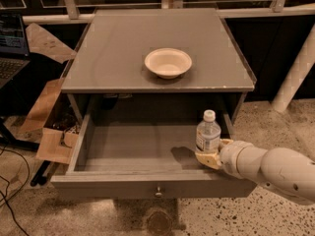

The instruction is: Place blue plastic bottle into top drawer

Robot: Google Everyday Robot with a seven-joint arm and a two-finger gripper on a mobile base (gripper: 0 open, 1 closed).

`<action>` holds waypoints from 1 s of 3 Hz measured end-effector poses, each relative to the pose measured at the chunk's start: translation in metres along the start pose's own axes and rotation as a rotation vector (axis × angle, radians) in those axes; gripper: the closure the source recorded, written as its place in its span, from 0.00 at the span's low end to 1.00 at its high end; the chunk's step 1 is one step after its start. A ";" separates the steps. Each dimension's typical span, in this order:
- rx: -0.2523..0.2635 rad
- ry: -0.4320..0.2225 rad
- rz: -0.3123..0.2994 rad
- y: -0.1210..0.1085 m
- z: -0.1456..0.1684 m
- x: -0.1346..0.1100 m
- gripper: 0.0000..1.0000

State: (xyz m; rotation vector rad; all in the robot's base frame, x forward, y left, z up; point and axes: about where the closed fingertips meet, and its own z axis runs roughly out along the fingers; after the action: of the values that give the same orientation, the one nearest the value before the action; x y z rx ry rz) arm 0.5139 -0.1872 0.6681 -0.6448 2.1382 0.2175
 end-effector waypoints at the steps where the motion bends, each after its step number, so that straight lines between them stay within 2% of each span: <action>1: -0.020 0.038 0.004 0.001 0.003 0.017 1.00; 3: -0.020 0.039 0.004 0.001 0.003 0.018 0.58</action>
Offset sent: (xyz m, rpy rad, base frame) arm -0.0058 -0.0039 -0.0130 -0.0062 0.0347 0.0087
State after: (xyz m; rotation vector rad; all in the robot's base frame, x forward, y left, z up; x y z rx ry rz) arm 0.5069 -0.1923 0.6526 -0.6610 2.1771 0.2302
